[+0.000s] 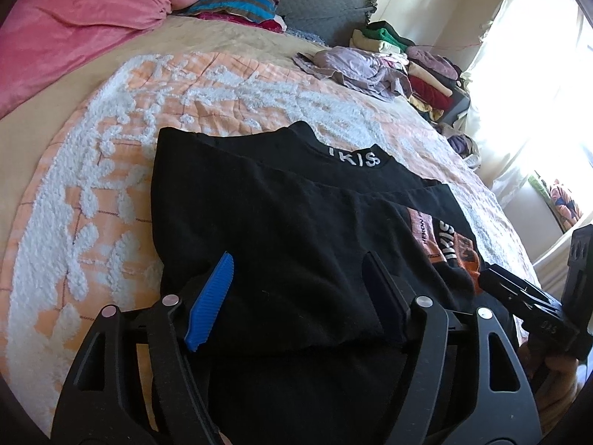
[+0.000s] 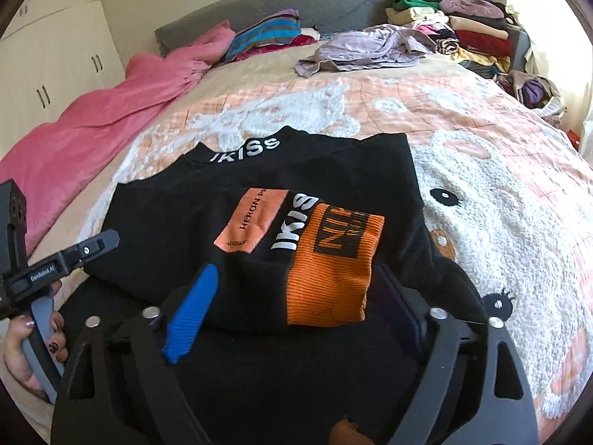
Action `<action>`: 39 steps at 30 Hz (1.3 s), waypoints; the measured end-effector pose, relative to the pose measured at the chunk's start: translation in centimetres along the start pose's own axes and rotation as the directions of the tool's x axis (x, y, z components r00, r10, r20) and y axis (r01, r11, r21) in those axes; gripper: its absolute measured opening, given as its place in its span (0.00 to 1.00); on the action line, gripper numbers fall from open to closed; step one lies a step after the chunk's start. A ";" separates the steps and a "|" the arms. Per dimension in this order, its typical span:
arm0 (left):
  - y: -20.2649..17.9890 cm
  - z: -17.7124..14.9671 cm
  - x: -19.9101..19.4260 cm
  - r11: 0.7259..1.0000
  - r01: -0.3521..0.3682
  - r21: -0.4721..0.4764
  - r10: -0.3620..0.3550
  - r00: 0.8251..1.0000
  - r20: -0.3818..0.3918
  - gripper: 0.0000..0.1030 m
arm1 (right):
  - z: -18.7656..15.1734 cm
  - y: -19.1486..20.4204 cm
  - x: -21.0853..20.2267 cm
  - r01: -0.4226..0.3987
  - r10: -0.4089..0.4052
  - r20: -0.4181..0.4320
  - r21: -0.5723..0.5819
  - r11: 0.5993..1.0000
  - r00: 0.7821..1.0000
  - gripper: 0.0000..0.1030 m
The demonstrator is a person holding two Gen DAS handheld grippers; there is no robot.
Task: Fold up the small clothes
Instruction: 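Lift the open right tool away and move both tools toward the hem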
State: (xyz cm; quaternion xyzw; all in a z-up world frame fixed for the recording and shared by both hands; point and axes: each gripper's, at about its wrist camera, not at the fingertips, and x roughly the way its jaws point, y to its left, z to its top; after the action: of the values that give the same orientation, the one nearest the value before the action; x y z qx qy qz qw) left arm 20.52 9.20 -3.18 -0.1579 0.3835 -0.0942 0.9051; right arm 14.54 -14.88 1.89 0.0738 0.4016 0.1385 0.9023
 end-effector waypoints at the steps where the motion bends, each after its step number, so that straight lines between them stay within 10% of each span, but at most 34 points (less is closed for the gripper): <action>1: 0.0 0.0 -0.1 1.000 0.004 -0.001 -0.004 1.000 0.005 0.65 | 0.0 0.0 -0.2 -0.001 0.001 0.006 0.006 1.000 1.000 0.84; 17: -1.6 -0.2 -2.4 0.998 -0.019 0.066 0.013 0.995 0.101 0.91 | 0.8 -0.2 -4.4 -0.002 0.000 0.075 0.033 0.999 0.997 0.93; 39: -3.1 -1.8 -5.6 0.999 -0.002 0.039 -0.002 0.994 0.114 0.91 | 0.4 -0.5 -8.9 0.004 -0.007 0.099 0.023 1.000 0.995 0.94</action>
State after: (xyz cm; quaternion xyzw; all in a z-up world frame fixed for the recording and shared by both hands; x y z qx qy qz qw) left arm 15.22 7.54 0.44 -0.1452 0.3294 -0.0925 0.9284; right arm 9.32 -18.13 8.29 0.0897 0.3581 0.1275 0.9206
